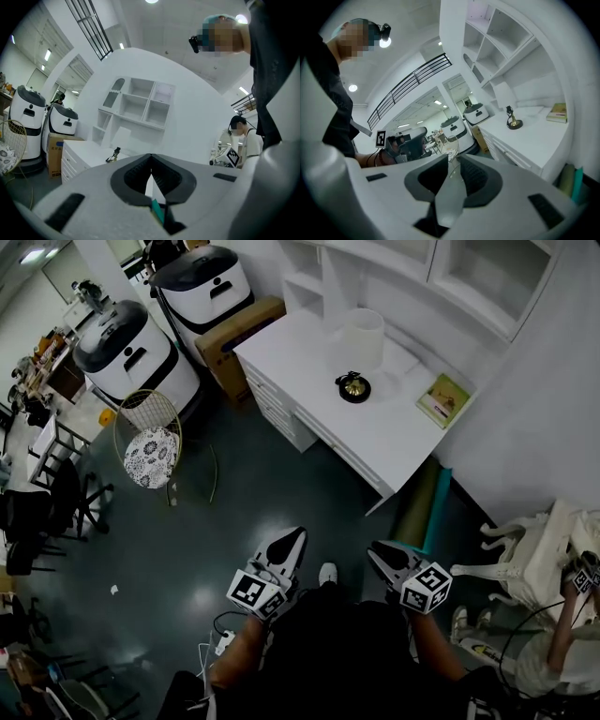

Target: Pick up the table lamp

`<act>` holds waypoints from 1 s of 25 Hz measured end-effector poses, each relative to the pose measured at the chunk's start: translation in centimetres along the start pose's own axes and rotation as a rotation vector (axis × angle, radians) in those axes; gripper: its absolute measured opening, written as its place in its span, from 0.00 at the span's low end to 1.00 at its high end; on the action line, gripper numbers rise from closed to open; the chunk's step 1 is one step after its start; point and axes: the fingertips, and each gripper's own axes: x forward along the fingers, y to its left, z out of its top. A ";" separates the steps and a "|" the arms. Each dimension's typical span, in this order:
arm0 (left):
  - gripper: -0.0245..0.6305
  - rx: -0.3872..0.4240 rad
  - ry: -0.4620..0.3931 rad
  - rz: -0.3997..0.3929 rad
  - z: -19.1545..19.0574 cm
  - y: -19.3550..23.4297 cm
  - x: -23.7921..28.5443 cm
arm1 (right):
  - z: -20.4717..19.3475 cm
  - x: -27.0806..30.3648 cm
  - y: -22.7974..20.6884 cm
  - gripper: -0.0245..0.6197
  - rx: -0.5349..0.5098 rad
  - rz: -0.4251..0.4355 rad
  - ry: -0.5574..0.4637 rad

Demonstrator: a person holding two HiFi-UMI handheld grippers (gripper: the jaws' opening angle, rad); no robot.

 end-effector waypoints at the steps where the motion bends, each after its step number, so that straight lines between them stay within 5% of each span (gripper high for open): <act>1: 0.07 0.002 0.001 -0.007 0.3 0.5 0.4 | 0.3 0.5 -0.2 0.15 -0.004 -0.008 -0.004; 25: 0.07 0.030 0.023 -0.022 2.2 7.2 8.0 | 5.2 8.6 -6.8 0.16 0.029 0.020 -0.020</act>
